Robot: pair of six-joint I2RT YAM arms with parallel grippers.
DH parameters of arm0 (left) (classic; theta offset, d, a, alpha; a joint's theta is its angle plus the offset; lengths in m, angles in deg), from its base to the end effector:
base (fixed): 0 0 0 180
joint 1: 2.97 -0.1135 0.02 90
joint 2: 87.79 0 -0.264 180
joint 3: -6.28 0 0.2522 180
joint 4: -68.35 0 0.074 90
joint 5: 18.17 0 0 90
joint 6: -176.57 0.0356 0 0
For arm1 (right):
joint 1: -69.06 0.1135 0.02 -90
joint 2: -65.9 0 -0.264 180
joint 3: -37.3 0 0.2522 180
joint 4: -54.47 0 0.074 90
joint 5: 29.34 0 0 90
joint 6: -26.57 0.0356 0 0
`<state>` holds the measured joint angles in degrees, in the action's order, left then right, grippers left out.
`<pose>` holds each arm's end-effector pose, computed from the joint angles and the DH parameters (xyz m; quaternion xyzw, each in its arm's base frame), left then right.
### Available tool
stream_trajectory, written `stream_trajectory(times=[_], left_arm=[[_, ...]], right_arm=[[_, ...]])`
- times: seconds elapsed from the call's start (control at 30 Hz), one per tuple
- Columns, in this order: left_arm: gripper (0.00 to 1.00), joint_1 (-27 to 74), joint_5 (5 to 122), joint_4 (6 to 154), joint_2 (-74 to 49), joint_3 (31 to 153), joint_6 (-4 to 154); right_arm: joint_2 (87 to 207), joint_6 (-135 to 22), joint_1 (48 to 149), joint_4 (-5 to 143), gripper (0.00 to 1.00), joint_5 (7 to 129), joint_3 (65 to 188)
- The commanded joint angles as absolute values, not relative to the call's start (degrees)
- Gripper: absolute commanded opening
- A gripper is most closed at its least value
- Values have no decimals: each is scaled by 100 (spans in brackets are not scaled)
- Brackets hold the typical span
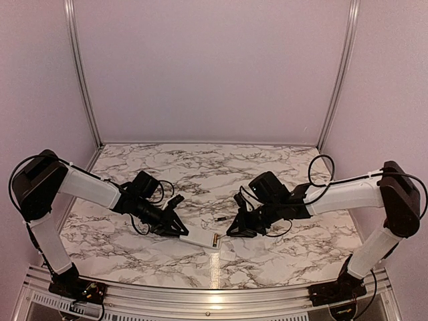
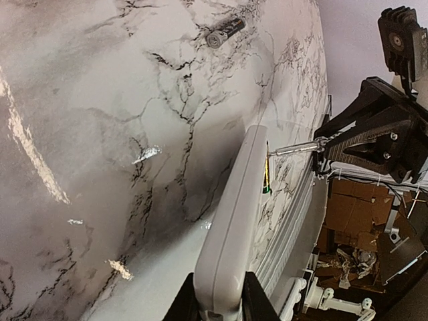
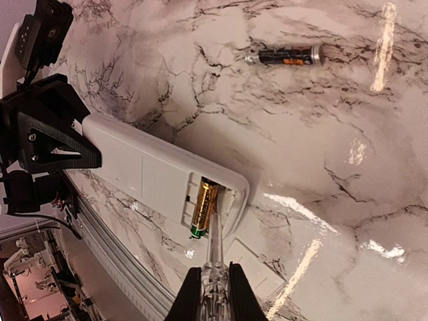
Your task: Unload the batteries from the remote control
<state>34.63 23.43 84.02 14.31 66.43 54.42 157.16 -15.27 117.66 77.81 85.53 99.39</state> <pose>0.2335 -0.2134 0.1206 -0.1558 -0.8695 0.4684 0.0164 0.1942 0.2430 0.1702 -0.0727 0.9245 0.3700 0.0560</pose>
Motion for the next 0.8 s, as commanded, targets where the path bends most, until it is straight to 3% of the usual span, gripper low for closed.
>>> stream_trajectory(times=[0.0, 0.77], left_arm=[[0, 3544, 4100, 9638, 1925, 6204, 5501], [0, 3544, 4054, 9729, 2231, 6310, 5571]], right_arm=[[15806, -1794, 11740, 8502, 0, 8003, 10353], [15827, -1741, 11806, 6887, 0, 9208, 9687]])
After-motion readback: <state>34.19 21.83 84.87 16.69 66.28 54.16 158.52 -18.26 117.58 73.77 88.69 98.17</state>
